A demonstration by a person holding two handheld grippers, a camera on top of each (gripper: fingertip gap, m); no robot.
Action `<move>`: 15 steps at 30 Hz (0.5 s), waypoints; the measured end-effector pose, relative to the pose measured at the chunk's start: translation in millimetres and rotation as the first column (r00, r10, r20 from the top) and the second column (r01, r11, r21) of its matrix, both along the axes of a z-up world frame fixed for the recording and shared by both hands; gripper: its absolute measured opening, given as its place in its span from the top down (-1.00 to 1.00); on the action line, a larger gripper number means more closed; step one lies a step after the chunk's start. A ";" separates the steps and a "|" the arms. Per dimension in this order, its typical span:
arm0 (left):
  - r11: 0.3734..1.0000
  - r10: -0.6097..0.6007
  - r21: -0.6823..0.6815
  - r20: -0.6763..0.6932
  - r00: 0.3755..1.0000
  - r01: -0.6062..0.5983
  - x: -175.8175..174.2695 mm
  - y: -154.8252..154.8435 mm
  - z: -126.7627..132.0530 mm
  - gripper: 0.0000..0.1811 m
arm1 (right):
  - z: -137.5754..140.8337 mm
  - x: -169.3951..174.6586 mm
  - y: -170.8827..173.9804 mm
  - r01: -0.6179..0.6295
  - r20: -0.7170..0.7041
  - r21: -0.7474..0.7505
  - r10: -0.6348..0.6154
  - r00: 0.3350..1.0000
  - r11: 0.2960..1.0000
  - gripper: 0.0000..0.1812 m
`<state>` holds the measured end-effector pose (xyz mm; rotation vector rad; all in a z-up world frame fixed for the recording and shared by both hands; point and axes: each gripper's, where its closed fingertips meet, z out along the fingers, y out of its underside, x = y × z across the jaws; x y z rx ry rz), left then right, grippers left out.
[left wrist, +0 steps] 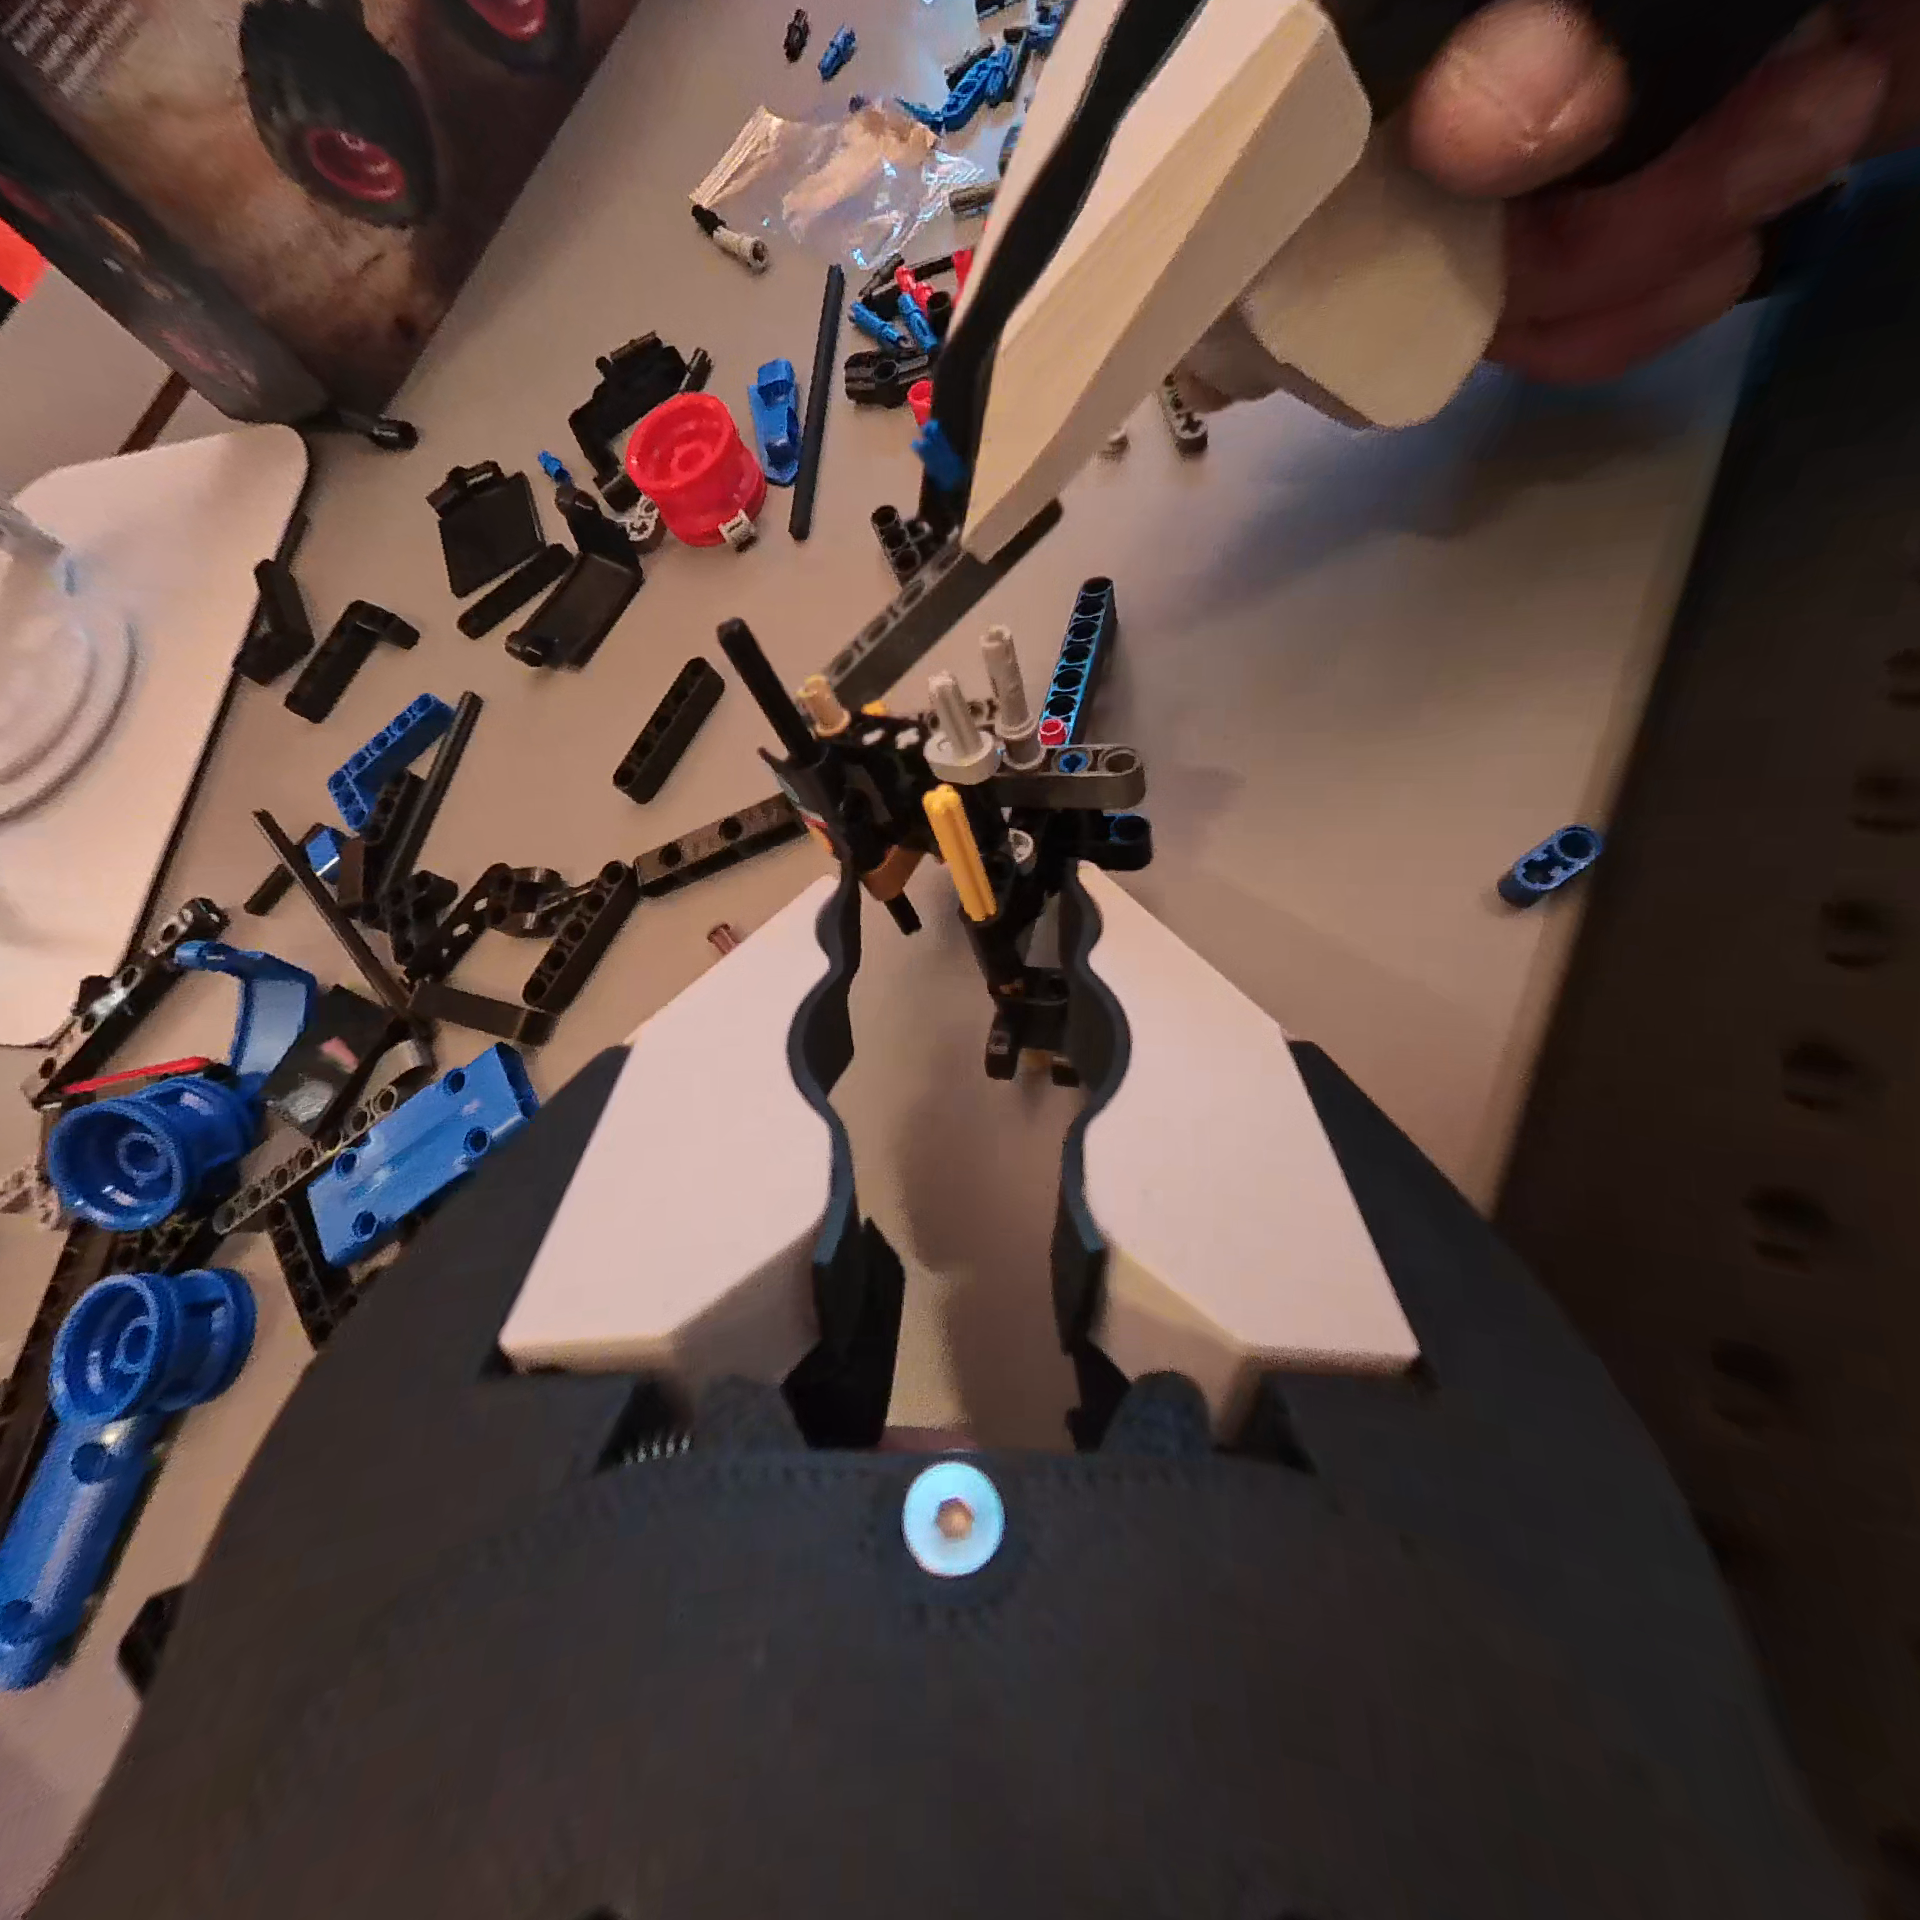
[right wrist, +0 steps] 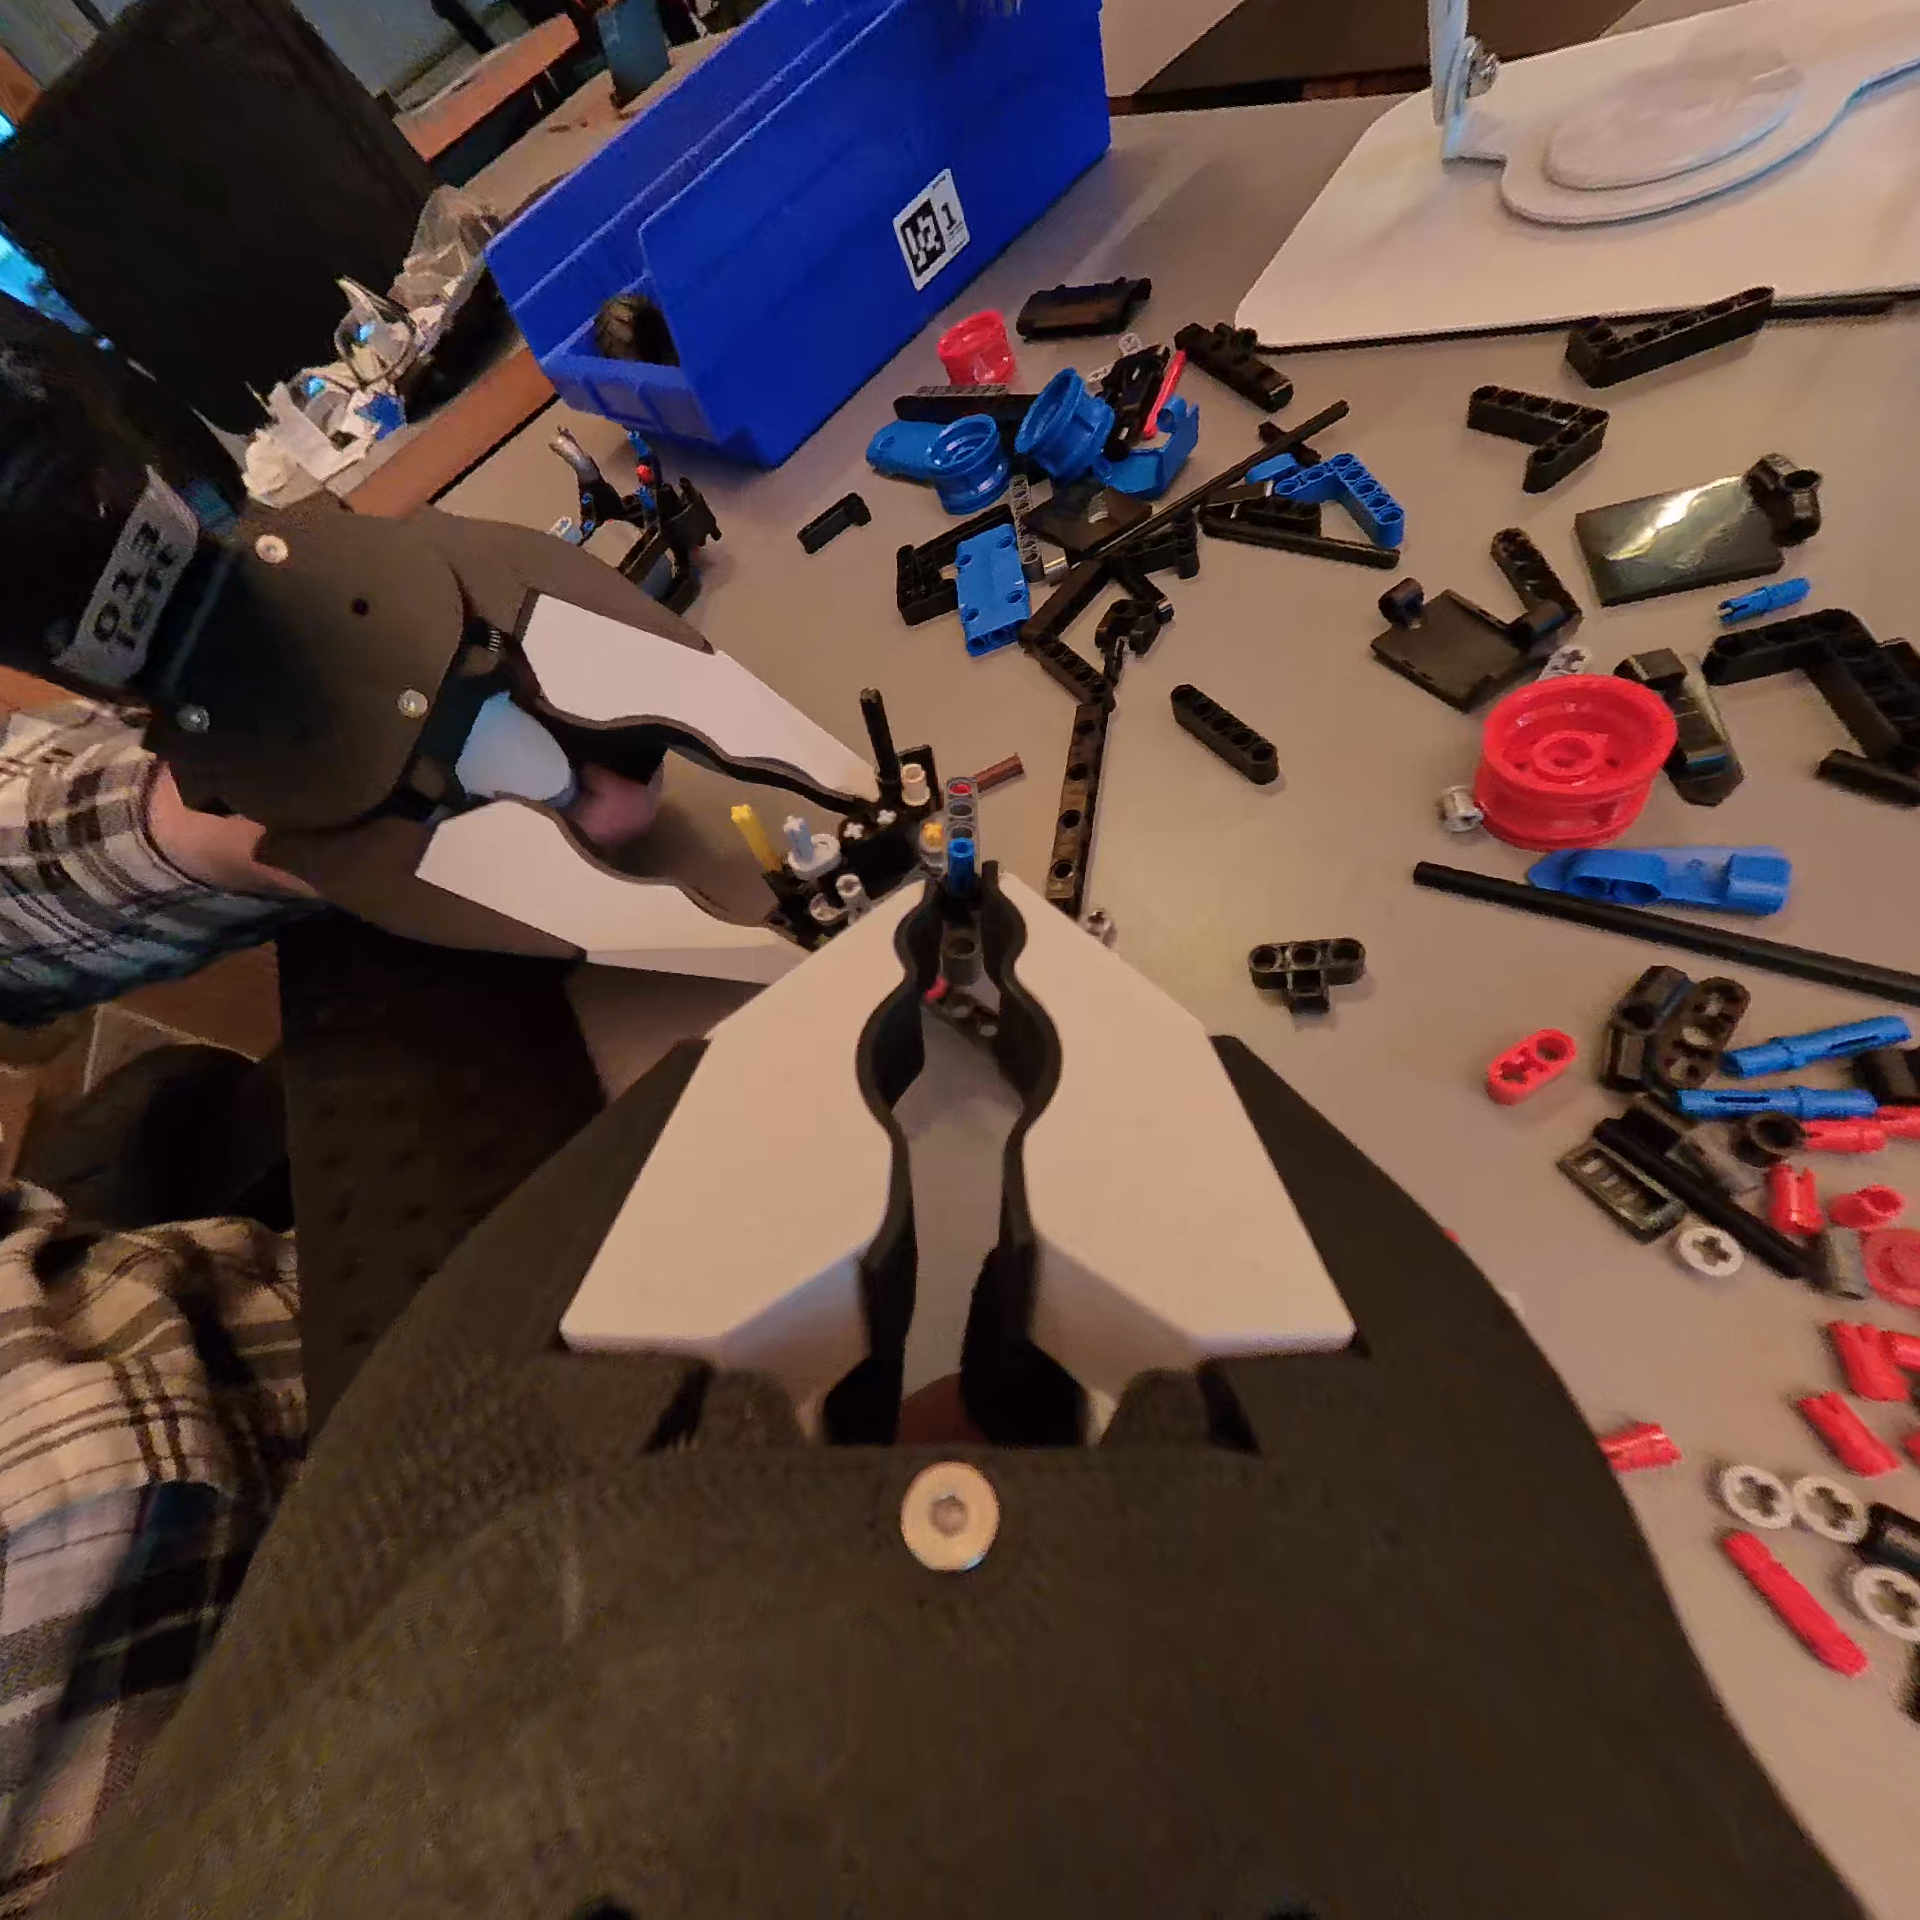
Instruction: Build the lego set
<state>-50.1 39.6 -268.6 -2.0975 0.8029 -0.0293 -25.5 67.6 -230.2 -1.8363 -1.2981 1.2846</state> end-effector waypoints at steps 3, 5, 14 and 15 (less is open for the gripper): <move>1.000 0.017 0.006 0.005 1.000 -0.017 1.0 1.6 0.0 0.61 | 1.5 0.5 0.4 0.038 -0.008 -0.018 -0.038 0.999 0.999 0.96; 1.000 0.022 0.009 0.005 1.000 -0.022 1.0 2.0 -0.1 0.61 | 5.5 1.6 0.6 0.066 -0.023 -0.020 -0.067 0.997 0.998 0.96; 0.999 0.043 0.019 0.003 0.999 -0.043 -1.0 4.5 0.0 0.61 | 3.4 -0.8 -6.5 0.056 0.030 0.023 -0.057 0.998 0.998 0.96; 0.999 0.049 0.020 0.003 0.999 -0.049 -1.5 4.6 0.1 0.61 | 2.9 -1.2 -8.7 0.046 0.041 0.034 -0.048 0.998 0.998 0.96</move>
